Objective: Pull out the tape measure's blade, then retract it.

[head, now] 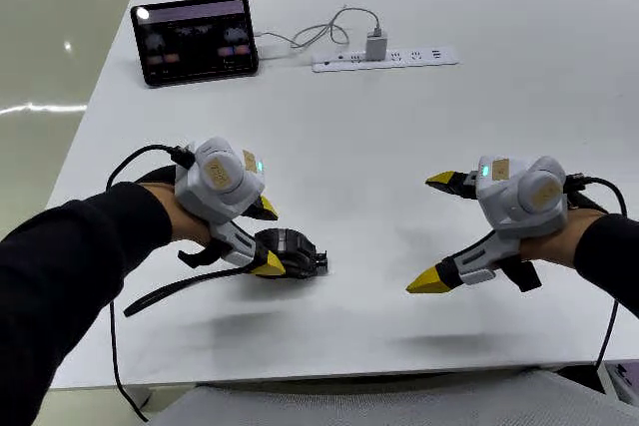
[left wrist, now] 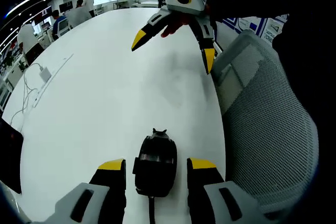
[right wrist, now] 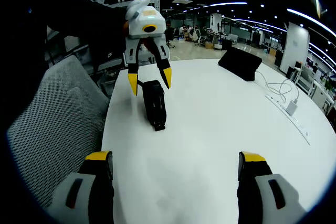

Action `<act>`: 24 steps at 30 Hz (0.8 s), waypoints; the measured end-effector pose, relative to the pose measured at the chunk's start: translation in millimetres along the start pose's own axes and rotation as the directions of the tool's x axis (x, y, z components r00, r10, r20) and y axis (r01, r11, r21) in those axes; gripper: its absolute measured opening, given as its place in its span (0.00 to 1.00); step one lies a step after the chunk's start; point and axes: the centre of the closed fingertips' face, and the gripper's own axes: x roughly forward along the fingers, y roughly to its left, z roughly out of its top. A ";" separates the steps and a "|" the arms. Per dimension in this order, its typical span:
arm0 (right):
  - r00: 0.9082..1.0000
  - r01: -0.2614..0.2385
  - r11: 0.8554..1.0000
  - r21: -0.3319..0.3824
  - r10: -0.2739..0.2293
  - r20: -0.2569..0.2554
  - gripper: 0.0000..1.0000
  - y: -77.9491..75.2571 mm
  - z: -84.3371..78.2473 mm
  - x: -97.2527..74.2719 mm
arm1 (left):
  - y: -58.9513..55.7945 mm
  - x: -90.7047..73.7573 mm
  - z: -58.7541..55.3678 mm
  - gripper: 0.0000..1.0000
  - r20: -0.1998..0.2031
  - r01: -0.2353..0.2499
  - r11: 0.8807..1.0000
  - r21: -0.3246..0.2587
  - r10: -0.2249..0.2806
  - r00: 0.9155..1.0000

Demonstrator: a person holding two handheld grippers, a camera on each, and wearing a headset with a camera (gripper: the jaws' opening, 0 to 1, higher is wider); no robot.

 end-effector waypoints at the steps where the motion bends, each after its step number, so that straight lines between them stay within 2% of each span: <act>1: 1.000 -0.012 1.000 -0.003 0.012 0.004 0.94 2.1 2.7 4.6 | -0.2 2.1 -1.6 0.42 -0.015 0.004 1.000 0.007 -0.004 1.000; 4: 0.999 -0.036 0.999 -0.020 0.036 -0.001 0.92 7.1 6.8 15.2 | 1.8 6.9 -6.5 0.35 -0.053 0.000 0.999 0.047 0.002 0.999; 6: 0.999 -0.052 0.999 -0.011 0.052 0.002 0.91 8.3 9.6 21.4 | 6.0 8.5 -9.1 0.30 -0.087 -0.022 0.997 0.073 0.028 0.996; 7: 0.998 -0.058 0.998 -0.013 0.058 0.003 0.90 9.3 11.1 23.5 | 2.6 9.9 -7.6 0.30 -0.082 -0.007 0.998 0.066 0.012 0.997; 11: 0.997 -0.078 0.996 -0.031 0.078 -0.001 0.88 12.3 14.9 34.3 | 5.4 14.3 -10.6 0.30 -0.117 -0.014 0.996 0.087 0.024 0.993; 16: 0.995 -0.095 0.995 -0.039 0.094 -0.008 0.83 14.9 16.0 45.0 | 3.9 16.3 -12.1 0.30 -0.130 -0.014 0.991 0.134 0.032 0.991; 19: 0.995 -0.095 0.994 -0.049 0.094 -0.017 0.81 15.2 14.9 49.6 | 4.3 16.0 -12.4 0.29 -0.124 -0.021 0.992 0.126 0.037 0.992; 24: 0.995 -0.103 0.993 -0.064 0.102 -0.010 0.77 17.0 16.0 50.5 | 3.0 16.2 -13.6 0.29 -0.121 -0.033 0.988 0.153 0.052 0.991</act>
